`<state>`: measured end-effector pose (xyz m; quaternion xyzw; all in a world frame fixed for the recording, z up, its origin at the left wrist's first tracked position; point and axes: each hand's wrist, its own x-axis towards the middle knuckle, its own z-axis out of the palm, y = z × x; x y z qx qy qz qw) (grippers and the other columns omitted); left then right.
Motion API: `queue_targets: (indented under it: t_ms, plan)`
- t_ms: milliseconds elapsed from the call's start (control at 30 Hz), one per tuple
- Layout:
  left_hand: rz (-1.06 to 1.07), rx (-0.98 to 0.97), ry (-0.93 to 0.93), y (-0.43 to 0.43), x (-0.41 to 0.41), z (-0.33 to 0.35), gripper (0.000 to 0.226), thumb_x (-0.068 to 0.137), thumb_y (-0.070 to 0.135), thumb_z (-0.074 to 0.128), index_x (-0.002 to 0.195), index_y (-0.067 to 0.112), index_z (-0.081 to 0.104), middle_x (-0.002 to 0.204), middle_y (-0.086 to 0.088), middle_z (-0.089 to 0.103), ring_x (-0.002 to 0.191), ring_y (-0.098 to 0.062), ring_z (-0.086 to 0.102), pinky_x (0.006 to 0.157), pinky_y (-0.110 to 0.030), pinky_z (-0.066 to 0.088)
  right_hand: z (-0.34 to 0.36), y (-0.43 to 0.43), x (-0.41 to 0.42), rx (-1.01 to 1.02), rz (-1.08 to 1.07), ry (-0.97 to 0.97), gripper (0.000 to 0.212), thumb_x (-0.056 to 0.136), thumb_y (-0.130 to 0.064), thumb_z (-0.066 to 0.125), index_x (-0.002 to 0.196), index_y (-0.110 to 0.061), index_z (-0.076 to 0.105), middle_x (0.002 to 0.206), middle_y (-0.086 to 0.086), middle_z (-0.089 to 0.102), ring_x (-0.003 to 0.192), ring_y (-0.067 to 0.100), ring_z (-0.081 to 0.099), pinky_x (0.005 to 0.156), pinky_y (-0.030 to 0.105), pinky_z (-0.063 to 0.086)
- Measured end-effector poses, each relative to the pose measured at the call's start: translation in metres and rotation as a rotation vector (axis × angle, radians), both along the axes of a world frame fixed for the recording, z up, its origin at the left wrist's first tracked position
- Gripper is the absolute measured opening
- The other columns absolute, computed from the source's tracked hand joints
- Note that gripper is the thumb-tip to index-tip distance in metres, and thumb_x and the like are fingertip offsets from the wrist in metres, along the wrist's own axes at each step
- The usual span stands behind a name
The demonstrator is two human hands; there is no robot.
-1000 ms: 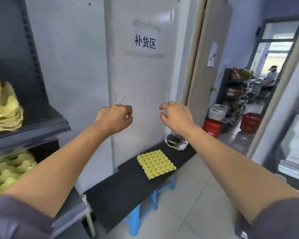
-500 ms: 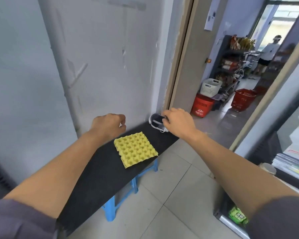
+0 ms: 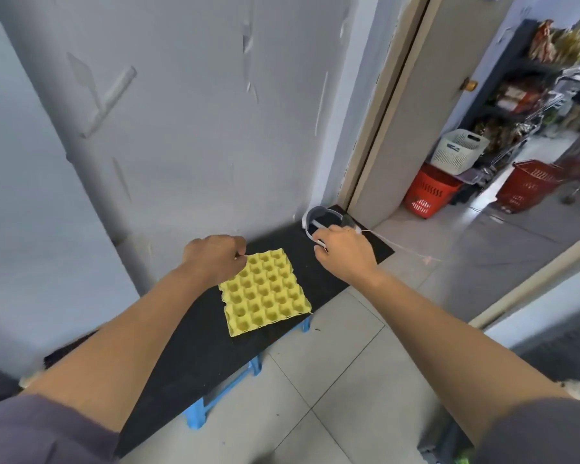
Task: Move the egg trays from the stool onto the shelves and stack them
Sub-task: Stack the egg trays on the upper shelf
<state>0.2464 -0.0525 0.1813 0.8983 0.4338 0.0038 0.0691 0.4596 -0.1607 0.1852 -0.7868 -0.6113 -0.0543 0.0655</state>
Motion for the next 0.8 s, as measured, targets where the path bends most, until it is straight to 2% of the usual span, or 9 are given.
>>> queue_targets:
  t_ms: [133, 300, 467, 600, 800]
  plan:
    - [0.028, -0.083, 0.029, 0.039, 0.033, -0.033, 0.028, 0.093, 0.033, 0.04, 0.116, 0.029, 0.055, 0.117, 0.008, 0.06, 0.111, -0.019, 0.055, 0.083, -0.031, 0.042, -0.032, 0.04, 0.034, -0.07, -0.008, 0.042, 0.031, 0.096, -0.028, 0.045, 0.122, -0.02, 0.06, 0.113, 0.005, 0.064, 0.101, 0.027, 0.059, 0.078, 0.04, 0.053]
    - [0.065, -0.139, 0.038, 0.062, 0.06, -0.063, 0.027, 0.093, 0.033, 0.039, 0.114, 0.028, 0.055, 0.114, 0.007, 0.061, 0.106, -0.02, 0.057, 0.084, -0.033, 0.045, -0.065, 0.07, 0.066, -0.145, -0.002, 0.091, 0.03, 0.095, -0.026, 0.045, 0.122, -0.02, 0.058, 0.111, 0.005, 0.062, 0.102, 0.028, 0.058, 0.074, 0.036, 0.046]
    - [0.154, -0.208, 0.025, 0.069, 0.078, -0.106, 0.031, 0.093, 0.034, 0.041, 0.121, 0.03, 0.053, 0.114, 0.007, 0.062, 0.109, -0.019, 0.057, 0.084, -0.033, 0.045, -0.106, 0.087, 0.093, -0.245, 0.021, 0.158, 0.03, 0.096, -0.027, 0.046, 0.123, -0.019, 0.055, 0.114, 0.007, 0.061, 0.106, 0.028, 0.056, 0.079, 0.038, 0.048]
    - [0.267, -0.314, -0.005, 0.07, 0.085, -0.162, 0.034, 0.091, 0.031, 0.043, 0.125, 0.032, 0.05, 0.108, 0.006, 0.063, 0.104, -0.018, 0.059, 0.083, -0.032, 0.046, -0.155, 0.1, 0.115, -0.379, -0.017, 0.278, 0.038, 0.096, -0.031, 0.046, 0.133, -0.02, 0.047, 0.124, 0.007, 0.055, 0.113, 0.028, 0.054, 0.086, 0.041, 0.047]
    - [0.369, -0.339, 0.047, 0.077, 0.093, -0.273, 0.051, 0.092, 0.031, 0.045, 0.141, 0.026, 0.035, 0.133, -0.002, 0.049, 0.118, -0.025, 0.049, 0.088, -0.038, 0.043, -0.258, 0.128, 0.135, -0.475, -0.07, 0.394, 0.044, 0.097, -0.032, 0.047, 0.138, -0.017, 0.042, 0.127, 0.009, 0.055, 0.115, 0.027, 0.055, 0.088, 0.041, 0.049]
